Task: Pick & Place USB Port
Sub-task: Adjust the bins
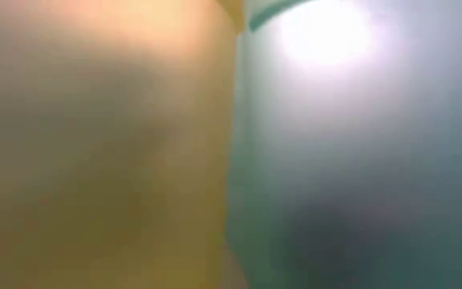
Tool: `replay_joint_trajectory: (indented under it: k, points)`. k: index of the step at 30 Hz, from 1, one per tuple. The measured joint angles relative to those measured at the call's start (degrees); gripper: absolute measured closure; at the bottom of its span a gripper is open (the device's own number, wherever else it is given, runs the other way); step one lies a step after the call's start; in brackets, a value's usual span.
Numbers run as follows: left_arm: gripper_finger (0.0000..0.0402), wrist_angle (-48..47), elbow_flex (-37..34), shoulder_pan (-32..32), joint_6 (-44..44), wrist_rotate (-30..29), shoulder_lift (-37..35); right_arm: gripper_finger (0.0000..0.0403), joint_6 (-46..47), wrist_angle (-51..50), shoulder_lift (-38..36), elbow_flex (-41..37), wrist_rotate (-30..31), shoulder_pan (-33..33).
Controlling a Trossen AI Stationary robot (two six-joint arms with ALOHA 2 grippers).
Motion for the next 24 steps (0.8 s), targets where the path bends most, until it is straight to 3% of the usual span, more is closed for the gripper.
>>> replay_joint_trajectory:
  k: [4, 8, 11, 15, 19, 24]
  points:
    - [0.0401, -5.14, 0.00, 0.00, -5.08, 2.50, 0.00, 0.0403, -0.28, 0.71, 0.00, 0.00, 0.02, -0.04]
    - [0.0401, -16.34, 0.00, 0.51, -13.65, 4.29, 0.00, 0.0403, -0.24, 0.71, 0.00, 0.00, 0.11, 0.07]
    - [0.0401, -22.78, -0.02, 2.62, -14.10, 5.74, -0.10, 0.0403, 0.26, 0.85, 0.00, 0.00, 0.33, 0.68]
    - [0.0401, -27.48, -0.02, 7.07, -12.26, 3.96, -0.52, 0.0403, 2.60, -0.78, -1.04, 0.00, -0.98, 1.15]
    - [0.0401, -28.67, -0.02, 12.89, -9.06, 0.29, -1.06, 0.0403, 8.13, -6.89, -4.99, 0.11, 2.00, 2.57]
    - [0.0401, -23.98, -0.02, 22.99, 3.99, 0.47, -1.07, 0.0403, 11.34, -11.22, -12.07, 0.12, 8.02, 3.10]
